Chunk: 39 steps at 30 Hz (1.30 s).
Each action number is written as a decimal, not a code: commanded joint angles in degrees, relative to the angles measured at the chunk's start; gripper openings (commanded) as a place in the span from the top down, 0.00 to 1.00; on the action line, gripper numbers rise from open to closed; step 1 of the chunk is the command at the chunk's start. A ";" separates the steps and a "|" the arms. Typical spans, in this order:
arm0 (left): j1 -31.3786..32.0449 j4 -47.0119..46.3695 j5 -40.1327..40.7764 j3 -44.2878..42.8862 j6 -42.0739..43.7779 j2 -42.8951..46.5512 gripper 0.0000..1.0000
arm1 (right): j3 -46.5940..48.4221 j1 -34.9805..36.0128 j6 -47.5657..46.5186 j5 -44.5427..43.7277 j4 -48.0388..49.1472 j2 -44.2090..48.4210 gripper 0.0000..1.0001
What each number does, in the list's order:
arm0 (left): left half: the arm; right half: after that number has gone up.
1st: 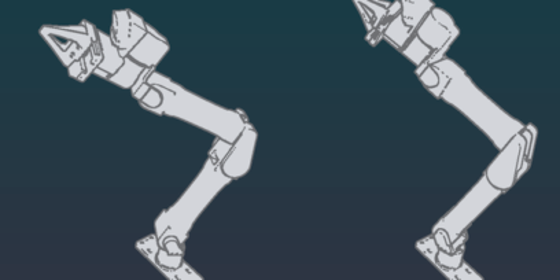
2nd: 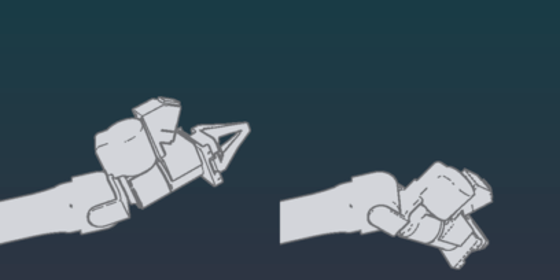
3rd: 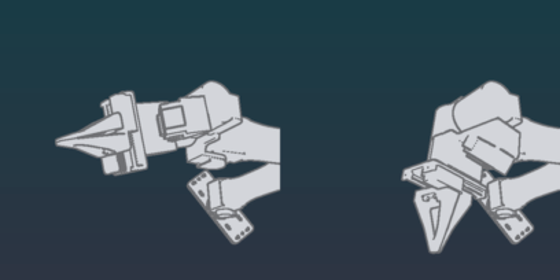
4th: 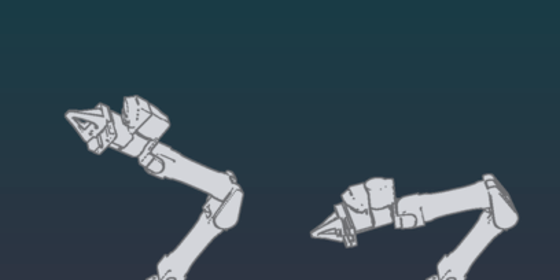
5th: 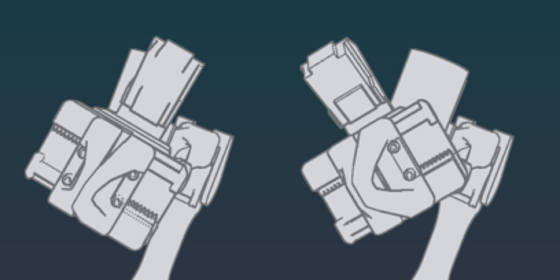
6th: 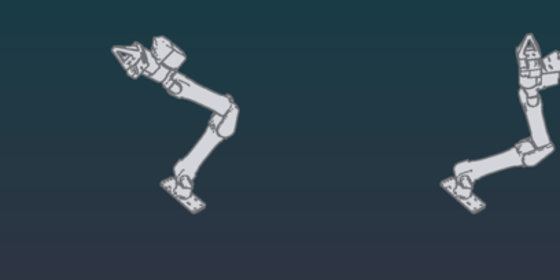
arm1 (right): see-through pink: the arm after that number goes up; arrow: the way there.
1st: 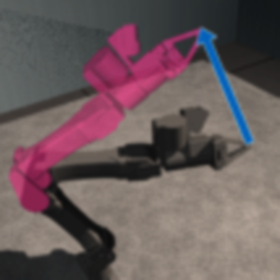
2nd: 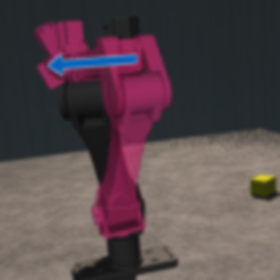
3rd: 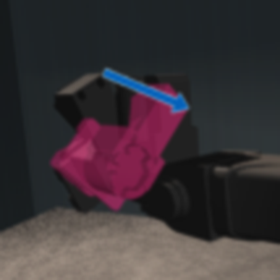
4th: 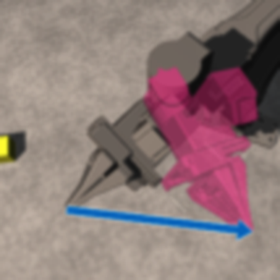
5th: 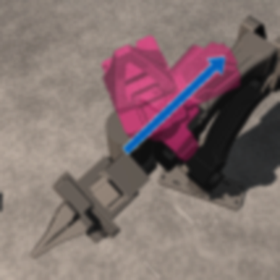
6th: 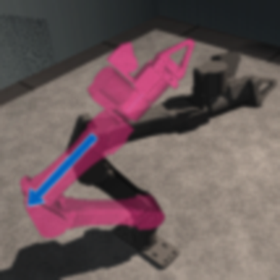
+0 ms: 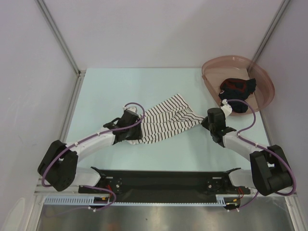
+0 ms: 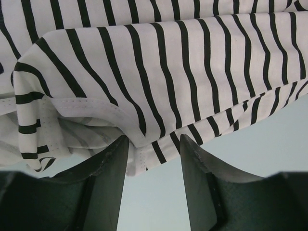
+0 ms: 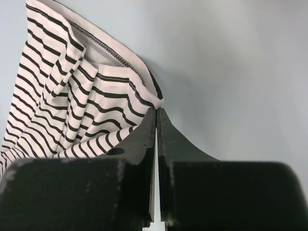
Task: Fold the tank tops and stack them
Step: Flatten the tank top out
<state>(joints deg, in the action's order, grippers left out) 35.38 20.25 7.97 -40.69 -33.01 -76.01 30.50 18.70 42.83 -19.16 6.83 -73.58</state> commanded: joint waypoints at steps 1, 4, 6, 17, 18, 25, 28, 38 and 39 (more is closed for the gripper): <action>0.04 -0.21 1.96 -0.80 -0.56 0.16 0.47 | 1.93 0.29 -0.55 -1.76 0.20 -0.33 1.00; 0.04 0.14 3.11 0.08 -0.91 1.82 0.45 | 2.02 0.29 -0.47 -1.85 0.03 -0.33 1.00; 0.04 -0.04 2.67 0.87 -1.00 2.88 0.44 | 2.02 0.20 -0.47 -1.76 0.03 -0.51 1.00; 0.04 -3.29 -2.61 1.57 -0.21 -0.37 0.65 | 2.19 0.29 -0.47 -1.67 -0.15 -0.42 1.00; 0.04 -3.29 -2.43 1.75 -0.38 -0.37 0.68 | 2.19 0.29 -0.55 -1.67 -0.15 -0.34 1.00; 0.04 -1.27 -0.15 2.10 -1.70 0.42 0.46 | 2.19 0.29 -0.47 -1.67 -0.15 -0.51 1.00; 0.04 -1.61 0.47 2.80 -1.44 0.69 0.45 | 2.19 0.20 -0.47 -1.58 -0.15 -0.51 1.00; -0.04 -4.78 -3.48 3.33 -1.70 -1.95 0.71 | 2.11 0.28 -0.47 -1.50 -0.06 -0.42 1.00; -0.04 -4.87 -3.57 3.42 -1.88 -1.69 0.73 | 2.19 0.29 -0.55 -1.50 -0.06 -0.34 1.00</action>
<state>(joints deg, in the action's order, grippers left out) 35.35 17.74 5.56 -37.80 -34.28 -78.13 30.63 18.70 42.81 -19.14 6.22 -74.04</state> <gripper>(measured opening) 0.303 0.010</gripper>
